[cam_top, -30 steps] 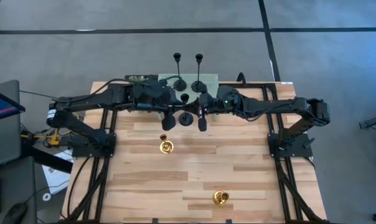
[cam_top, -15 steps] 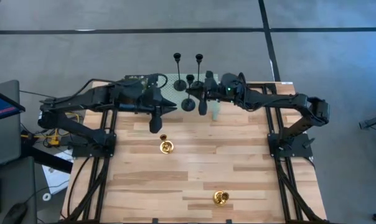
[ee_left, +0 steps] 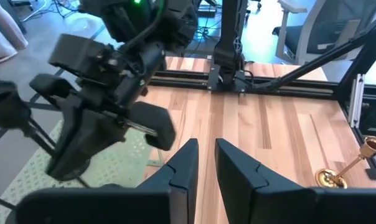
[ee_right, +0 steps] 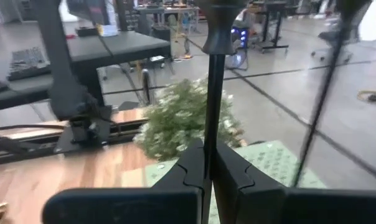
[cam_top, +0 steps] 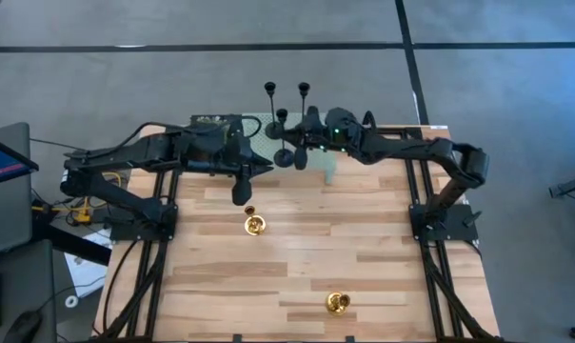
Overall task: Pick & Place candle stick holders
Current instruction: Put the black candle holder on the shelf, then put the top gold candle holder on the shelf
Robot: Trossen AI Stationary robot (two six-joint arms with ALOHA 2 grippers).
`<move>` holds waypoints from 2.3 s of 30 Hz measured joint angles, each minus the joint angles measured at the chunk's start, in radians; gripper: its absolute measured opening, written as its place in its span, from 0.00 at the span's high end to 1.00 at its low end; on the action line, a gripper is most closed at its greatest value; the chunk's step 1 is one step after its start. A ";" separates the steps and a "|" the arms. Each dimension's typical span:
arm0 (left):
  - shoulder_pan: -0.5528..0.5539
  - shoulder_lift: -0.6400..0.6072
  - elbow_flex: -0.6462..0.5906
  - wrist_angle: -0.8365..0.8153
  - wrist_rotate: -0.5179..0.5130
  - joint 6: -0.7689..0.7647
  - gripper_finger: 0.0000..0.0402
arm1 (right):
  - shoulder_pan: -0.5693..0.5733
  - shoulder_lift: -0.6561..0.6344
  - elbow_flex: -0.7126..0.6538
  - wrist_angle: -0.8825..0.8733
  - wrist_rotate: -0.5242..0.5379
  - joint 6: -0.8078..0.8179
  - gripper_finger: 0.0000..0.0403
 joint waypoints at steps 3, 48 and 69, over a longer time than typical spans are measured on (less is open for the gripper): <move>0.000 -0.003 0.000 -0.001 0.000 0.000 0.87 | -0.009 0.015 0.028 -0.022 0.003 -0.006 1.00; 0.000 -0.013 0.000 -0.002 0.000 0.005 0.87 | -0.043 -0.061 0.061 -0.282 0.003 0.016 0.72; -0.354 -0.240 -0.261 -0.161 -0.034 -0.139 0.87 | 0.213 -0.633 0.062 -0.966 0.007 -0.024 0.73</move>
